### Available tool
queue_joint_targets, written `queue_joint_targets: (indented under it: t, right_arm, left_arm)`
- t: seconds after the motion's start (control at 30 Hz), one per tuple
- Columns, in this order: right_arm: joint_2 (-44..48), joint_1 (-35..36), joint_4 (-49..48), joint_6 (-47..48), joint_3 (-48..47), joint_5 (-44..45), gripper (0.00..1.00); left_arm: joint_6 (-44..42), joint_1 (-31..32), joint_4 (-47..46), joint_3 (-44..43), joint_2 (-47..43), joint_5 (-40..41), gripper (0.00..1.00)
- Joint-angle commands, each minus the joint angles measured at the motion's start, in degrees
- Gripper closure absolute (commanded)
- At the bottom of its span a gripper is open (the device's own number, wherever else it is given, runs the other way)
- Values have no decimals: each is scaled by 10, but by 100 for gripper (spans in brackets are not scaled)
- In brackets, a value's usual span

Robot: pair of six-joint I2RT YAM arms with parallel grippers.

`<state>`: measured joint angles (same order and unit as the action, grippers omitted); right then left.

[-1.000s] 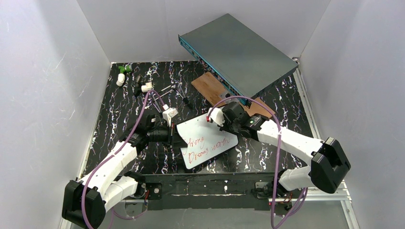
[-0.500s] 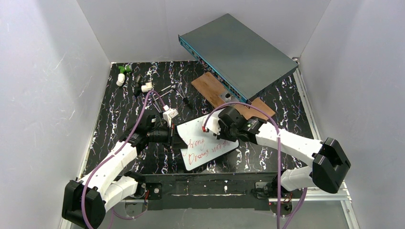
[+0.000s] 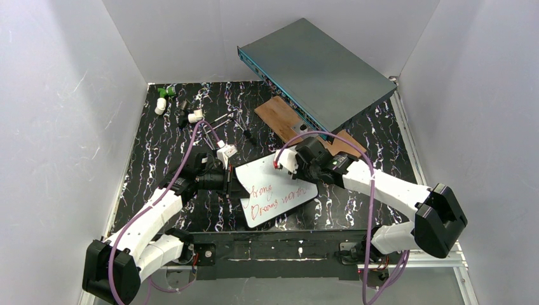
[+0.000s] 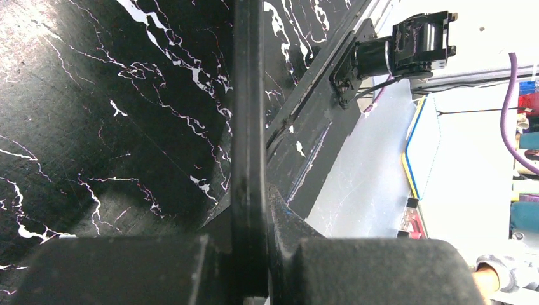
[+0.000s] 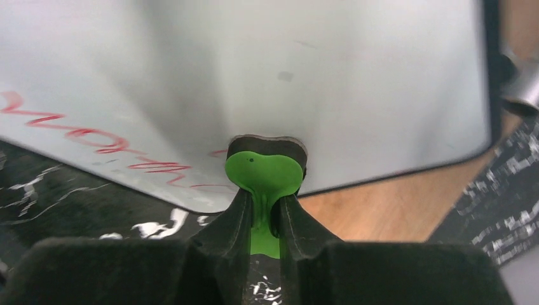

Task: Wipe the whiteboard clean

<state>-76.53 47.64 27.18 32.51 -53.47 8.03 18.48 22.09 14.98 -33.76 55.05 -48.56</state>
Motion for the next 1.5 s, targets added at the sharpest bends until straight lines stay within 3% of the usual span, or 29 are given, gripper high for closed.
queue_joint_targets:
  t: [0.0,0.1,0.3,0.47,0.63,0.83,1.0,1.23,1.47]
  right_arm:
    - [3,45,52,40,-1,-112,99]
    - [2,58,61,52,7,-118,99]
    - [6,28,-22,16,17,28,99]
    - [14,-11,-52,1,20,74,99]
    - [11,-6,-25,5,25,20,99]
    - [15,55,29,45,47,-71,99]
    - [15,57,-17,34,51,-2,99]
    - [17,2,-74,-12,29,89,99]
    - [13,42,-9,12,36,-35,99]
  left_arm:
    - [-12,8,-20,-13,-8,-60,100]
    - [-13,8,-20,-12,-11,-59,100]
    - [-13,8,-19,-13,-10,-60,100]
    - [-13,8,-20,-13,-9,-61,100]
    - [-13,8,-21,-13,-11,-61,100]
    - [-13,8,-20,-12,-13,-59,100]
    - [-13,8,-21,-11,-13,-59,100]
    - [-13,8,-21,-13,-12,-61,100]
    - [-13,8,-21,-12,-12,-61,100]
